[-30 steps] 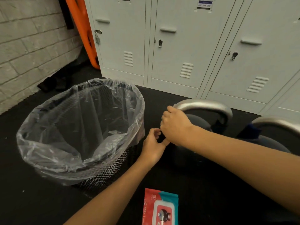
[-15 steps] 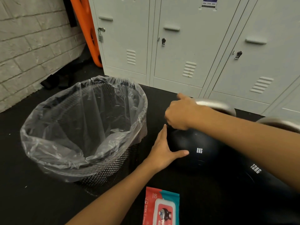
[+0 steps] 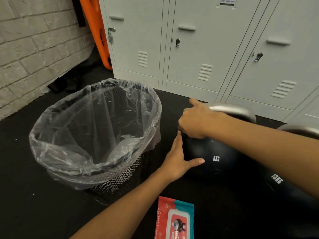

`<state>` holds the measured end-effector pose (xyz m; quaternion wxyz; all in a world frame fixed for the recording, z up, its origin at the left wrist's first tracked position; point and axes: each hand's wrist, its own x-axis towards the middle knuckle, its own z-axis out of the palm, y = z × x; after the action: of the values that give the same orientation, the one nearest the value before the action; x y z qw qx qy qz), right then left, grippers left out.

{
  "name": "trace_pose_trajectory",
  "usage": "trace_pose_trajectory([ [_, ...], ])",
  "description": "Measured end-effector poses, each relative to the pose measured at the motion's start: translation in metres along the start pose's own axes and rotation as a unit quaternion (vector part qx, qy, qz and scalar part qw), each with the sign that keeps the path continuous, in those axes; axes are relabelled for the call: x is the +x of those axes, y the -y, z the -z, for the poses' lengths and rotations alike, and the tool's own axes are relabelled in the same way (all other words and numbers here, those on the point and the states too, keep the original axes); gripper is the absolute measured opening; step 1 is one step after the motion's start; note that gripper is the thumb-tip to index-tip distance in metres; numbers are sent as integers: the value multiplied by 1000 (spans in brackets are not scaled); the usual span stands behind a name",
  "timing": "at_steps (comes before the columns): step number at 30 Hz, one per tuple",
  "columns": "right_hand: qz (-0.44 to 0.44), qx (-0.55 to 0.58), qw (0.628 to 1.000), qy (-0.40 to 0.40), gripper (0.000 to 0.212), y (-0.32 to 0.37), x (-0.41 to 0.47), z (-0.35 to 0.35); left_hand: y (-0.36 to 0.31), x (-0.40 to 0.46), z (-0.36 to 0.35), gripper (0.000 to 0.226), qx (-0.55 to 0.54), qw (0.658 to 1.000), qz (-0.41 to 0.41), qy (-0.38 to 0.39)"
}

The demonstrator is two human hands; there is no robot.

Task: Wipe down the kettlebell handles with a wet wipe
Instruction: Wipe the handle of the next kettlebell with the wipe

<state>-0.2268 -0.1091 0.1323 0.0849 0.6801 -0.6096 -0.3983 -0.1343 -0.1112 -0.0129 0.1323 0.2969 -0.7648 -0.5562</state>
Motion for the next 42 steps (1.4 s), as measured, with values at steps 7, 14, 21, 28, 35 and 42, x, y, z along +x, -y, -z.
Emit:
trace_pose_trajectory([
  [7, -69, 364, 929, 13, 30, -53, -11, 7, 2, 1, 2, 119, 20, 1000, 5, 3],
  [14, -162, 546, 821, -43, 50, -77, -50, -32, 3, 0, 1, 120, -1, 1000, 5, -1],
  [21, -241, 577, 778, -65, 46, -88, -73, -77, -1, -2, 2, 118, 1, 1000, 3, 5],
  [28, -189, 458, 852, -170, 37, -56, -55, -51, 2, -1, 2, 119, 1, 1000, 6, 3],
  [35, -97, 172, 947, -254, 41, -11, -31, -45, -2, 4, 9, 91, -93, 995, 31, -27],
  [42, -47, 498, 801, -328, 42, -27, -39, -43, -74, 12, 21, 44, -212, 947, -87, -225],
])
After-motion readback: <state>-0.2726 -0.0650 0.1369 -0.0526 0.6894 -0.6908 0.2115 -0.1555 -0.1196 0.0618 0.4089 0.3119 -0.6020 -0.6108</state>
